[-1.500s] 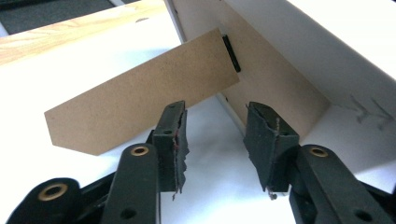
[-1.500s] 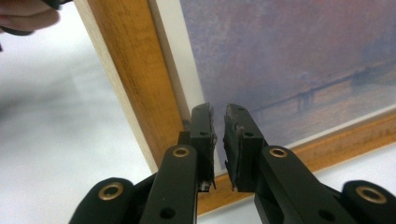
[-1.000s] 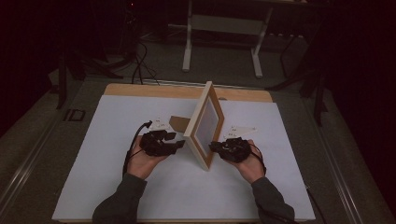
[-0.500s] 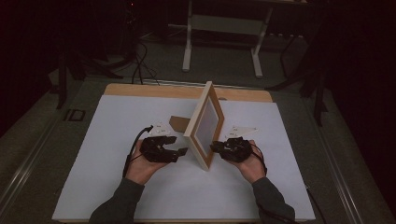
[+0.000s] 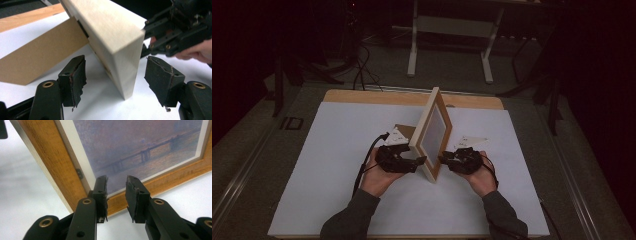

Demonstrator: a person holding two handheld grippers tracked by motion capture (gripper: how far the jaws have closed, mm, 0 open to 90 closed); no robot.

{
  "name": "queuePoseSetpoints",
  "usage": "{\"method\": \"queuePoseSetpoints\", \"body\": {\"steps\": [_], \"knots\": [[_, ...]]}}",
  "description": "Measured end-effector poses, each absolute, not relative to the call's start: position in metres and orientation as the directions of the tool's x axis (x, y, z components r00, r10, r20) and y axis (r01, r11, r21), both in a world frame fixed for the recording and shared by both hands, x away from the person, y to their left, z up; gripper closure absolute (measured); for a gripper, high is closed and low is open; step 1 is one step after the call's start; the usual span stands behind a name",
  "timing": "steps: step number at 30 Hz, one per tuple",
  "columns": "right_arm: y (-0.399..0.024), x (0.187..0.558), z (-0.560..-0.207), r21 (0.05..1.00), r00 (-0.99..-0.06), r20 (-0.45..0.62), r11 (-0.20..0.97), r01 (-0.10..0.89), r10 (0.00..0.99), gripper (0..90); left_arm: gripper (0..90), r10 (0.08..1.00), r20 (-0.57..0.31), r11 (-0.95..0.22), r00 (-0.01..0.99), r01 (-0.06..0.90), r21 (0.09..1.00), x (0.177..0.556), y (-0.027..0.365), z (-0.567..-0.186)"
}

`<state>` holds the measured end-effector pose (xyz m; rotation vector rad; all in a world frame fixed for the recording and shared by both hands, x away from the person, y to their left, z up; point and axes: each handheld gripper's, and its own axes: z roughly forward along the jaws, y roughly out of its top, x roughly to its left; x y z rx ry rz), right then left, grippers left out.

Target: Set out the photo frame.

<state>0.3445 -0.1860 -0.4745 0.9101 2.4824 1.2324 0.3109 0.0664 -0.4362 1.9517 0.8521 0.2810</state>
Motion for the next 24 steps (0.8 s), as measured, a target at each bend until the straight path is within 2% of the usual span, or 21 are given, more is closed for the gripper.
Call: {"method": "queuePoseSetpoints", "body": {"steps": [3, 8, 17, 21, 24], "knots": [[-0.187, 0.344, -0.475, 0.779, -0.779, 0.073, 0.452, 0.435, 0.623, 69.6, 33.7, 0.695, -0.129, -0.303, 0.708, 0.45, 0.84, 0.313, 0.059, -0.436], [-0.19, 0.344, -0.476, 0.78, -0.776, 0.07, 0.451, 0.434, 0.626, 69.4, 36.2, 0.721, -0.147, -0.267, 0.677, 0.467, 0.843, 0.316, 0.052, -0.438], [-0.191, 0.344, -0.478, 0.777, -0.774, 0.076, 0.45, 0.441, 0.628, 69.4, 47.8, 0.736, -0.165, -0.239, 0.656, 0.48, 0.844, 0.318, 0.047, -0.439], [-0.19, 0.344, -0.478, 0.778, -0.776, 0.076, 0.45, 0.439, 0.627, 69.4, 55.8, 0.742, -0.168, -0.235, 0.649, 0.486, 0.842, 0.318, 0.047, -0.439], [-0.191, 0.344, -0.478, 0.777, -0.775, 0.076, 0.451, 0.44, 0.627, 69.4, 56.7, 0.741, -0.169, -0.236, 0.65, 0.488, 0.84, 0.318, 0.047, -0.439]]}}
